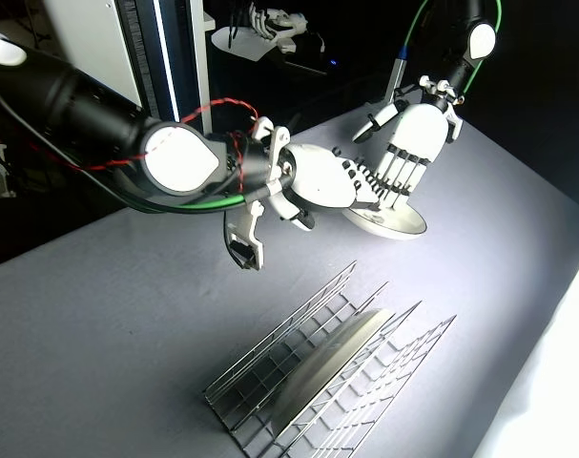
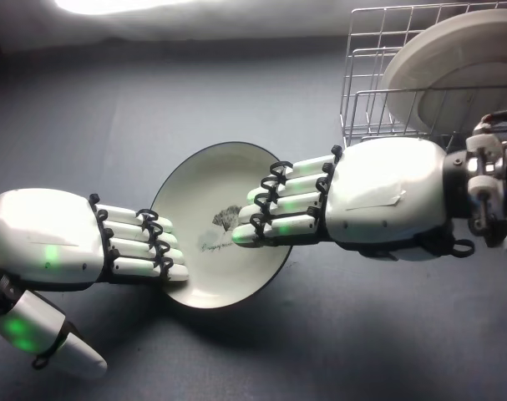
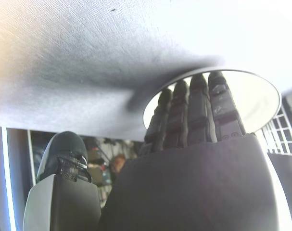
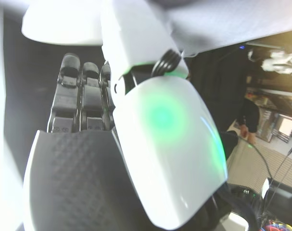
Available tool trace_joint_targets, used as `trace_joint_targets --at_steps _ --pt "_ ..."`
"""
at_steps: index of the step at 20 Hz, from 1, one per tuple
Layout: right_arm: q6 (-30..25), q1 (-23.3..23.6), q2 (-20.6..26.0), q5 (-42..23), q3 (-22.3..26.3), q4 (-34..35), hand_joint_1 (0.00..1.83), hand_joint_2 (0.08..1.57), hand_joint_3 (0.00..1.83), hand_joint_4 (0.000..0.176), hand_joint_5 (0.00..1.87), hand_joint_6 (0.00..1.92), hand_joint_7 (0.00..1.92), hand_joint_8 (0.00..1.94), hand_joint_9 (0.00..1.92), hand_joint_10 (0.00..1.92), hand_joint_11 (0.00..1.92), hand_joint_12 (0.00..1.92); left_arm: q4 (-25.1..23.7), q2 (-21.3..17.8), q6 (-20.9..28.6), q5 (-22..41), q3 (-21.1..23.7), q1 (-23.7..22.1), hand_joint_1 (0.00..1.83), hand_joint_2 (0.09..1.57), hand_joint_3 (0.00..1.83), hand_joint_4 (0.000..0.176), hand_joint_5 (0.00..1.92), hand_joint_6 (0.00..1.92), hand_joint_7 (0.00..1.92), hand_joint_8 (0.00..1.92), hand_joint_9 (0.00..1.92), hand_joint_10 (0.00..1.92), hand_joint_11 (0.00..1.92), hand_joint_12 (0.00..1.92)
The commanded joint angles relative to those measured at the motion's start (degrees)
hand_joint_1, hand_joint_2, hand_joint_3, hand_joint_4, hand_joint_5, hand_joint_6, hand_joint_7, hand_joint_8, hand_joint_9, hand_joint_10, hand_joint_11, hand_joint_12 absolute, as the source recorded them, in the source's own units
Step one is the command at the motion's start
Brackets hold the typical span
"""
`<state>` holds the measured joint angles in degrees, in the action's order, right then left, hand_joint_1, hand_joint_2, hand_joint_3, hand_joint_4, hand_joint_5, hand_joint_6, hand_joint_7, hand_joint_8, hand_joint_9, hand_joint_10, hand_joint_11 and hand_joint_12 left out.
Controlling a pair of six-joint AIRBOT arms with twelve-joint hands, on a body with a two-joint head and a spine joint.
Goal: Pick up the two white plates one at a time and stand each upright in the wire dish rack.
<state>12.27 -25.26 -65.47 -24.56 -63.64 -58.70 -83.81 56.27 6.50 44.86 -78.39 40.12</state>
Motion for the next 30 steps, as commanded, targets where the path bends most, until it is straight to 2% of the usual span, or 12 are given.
trace_joint_targets --at_steps 1,7,11,15,18,19,25,26,27,28,29,30 --pt "0.1 0.3 -0.3 -3.7 -0.4 1.7 1.58 1.08 0.00 0.000 0.00 0.00 0.00 0.00 0.00 0.00 0.00 0.33 -0.4 0.7 0.3 2.0 0.3 0.4 0.00 1.14 0.00 0.000 0.09 0.00 0.06 0.00 0.03 0.01 0.01 0.00" --pt "0.4 0.5 -5.4 -3.3 -4.5 1.6 1.63 1.11 0.00 0.000 0.00 0.00 0.00 0.00 0.00 0.00 0.00 0.17 -0.2 0.7 0.3 2.0 0.2 0.5 0.00 1.11 0.00 0.000 0.05 0.01 0.03 0.01 0.01 0.00 0.00 0.00" --pt "0.5 1.3 -8.1 -3.3 -6.9 1.5 1.65 1.10 0.00 0.000 0.00 0.00 0.00 0.00 0.00 0.00 0.00 0.29 0.3 0.7 0.5 2.2 0.1 0.7 0.00 1.12 0.00 0.000 0.02 0.00 0.01 0.00 0.00 0.00 0.00 0.00" --pt "0.6 2.0 -10.6 -3.1 -9.6 1.5 1.64 1.11 0.00 0.000 0.00 0.00 0.00 0.00 0.00 0.00 0.00 0.31 0.7 0.7 0.5 2.3 -0.1 0.7 0.00 1.12 0.00 0.000 0.03 0.01 0.02 0.01 0.01 0.00 0.01 0.00" --pt "0.7 2.5 -11.9 -2.9 -11.0 1.5 1.65 1.11 0.00 0.000 0.00 0.00 0.00 0.00 0.00 0.00 0.00 0.12 0.9 0.7 0.6 2.3 -0.1 0.7 0.00 1.12 0.00 0.000 0.00 0.00 0.00 0.00 0.00 0.00 0.00 0.00" --pt "0.7 2.6 -12.1 -2.9 -11.3 1.5 1.66 1.11 0.00 0.000 0.00 0.00 0.00 0.00 0.00 0.00 0.00 0.23 0.9 0.7 0.6 2.3 -0.1 0.7 0.00 1.13 0.00 0.000 0.00 0.00 0.00 0.00 0.00 0.00 0.00 0.00" --pt "0.7 2.3 -12.7 -2.8 -11.6 1.5 1.67 1.13 0.00 0.000 0.04 0.01 0.01 0.00 0.03 0.01 0.00 0.50 2.1 0.7 1.2 2.9 -0.5 0.9 0.00 1.12 0.00 0.000 0.00 0.00 0.00 0.00 0.00 0.00 0.00 0.00" --pt "0.7 2.3 -12.7 -2.8 -11.6 1.5 1.66 1.14 0.00 0.000 0.11 0.01 0.09 0.01 0.12 0.03 0.00 0.77 2.3 0.7 1.3 2.9 -0.5 1.2 0.00 1.12 0.00 0.000 0.00 0.00 0.00 0.00 0.00 0.00 0.00 0.00" --pt "0.7 2.1 -12.7 -2.8 -11.6 1.5 1.64 1.13 0.00 0.000 0.18 0.01 0.17 0.01 0.20 0.03 0.00 0.94 2.5 0.8 1.4 3.0 -0.6 1.6 0.00 1.12 0.00 0.000 0.00 0.00 0.00 0.00 0.00 0.00 0.00 0.00" --pt "0.7 1.9 -12.7 -2.8 -11.6 1.5 1.56 1.12 0.00 0.000 0.36 0.03 0.38 0.02 0.39 0.05 0.00 1.12 2.7 0.9 1.6 3.1 -0.7 2.1 0.00 1.12 0.00 0.000 0.00 0.00 0.00 0.00 0.00 0.00 0.00 0.00" --pt "0.7 1.8 -12.7 -2.8 -11.6 1.5 1.51 1.13 0.00 0.000 0.55 0.04 0.58 0.03 0.55 0.06 0.05 1.23 2.8 1.0 1.9 3.1 -0.9 2.6 0.00 1.12 0.00 0.000 0.01 0.01 0.01 0.00 0.01 0.00 0.00 0.00" --pt "0.7 1.8 -12.7 -2.8 -11.6 1.5 1.50 1.14 0.00 0.000 0.67 0.05 0.70 0.02 0.66 0.06 0.14 1.25 3.0 1.1 2.1 3.2 -1.1 3.0 0.00 1.12 0.00 0.000 0.01 0.00 0.00 0.00 0.00 0.00 0.00 0.00"
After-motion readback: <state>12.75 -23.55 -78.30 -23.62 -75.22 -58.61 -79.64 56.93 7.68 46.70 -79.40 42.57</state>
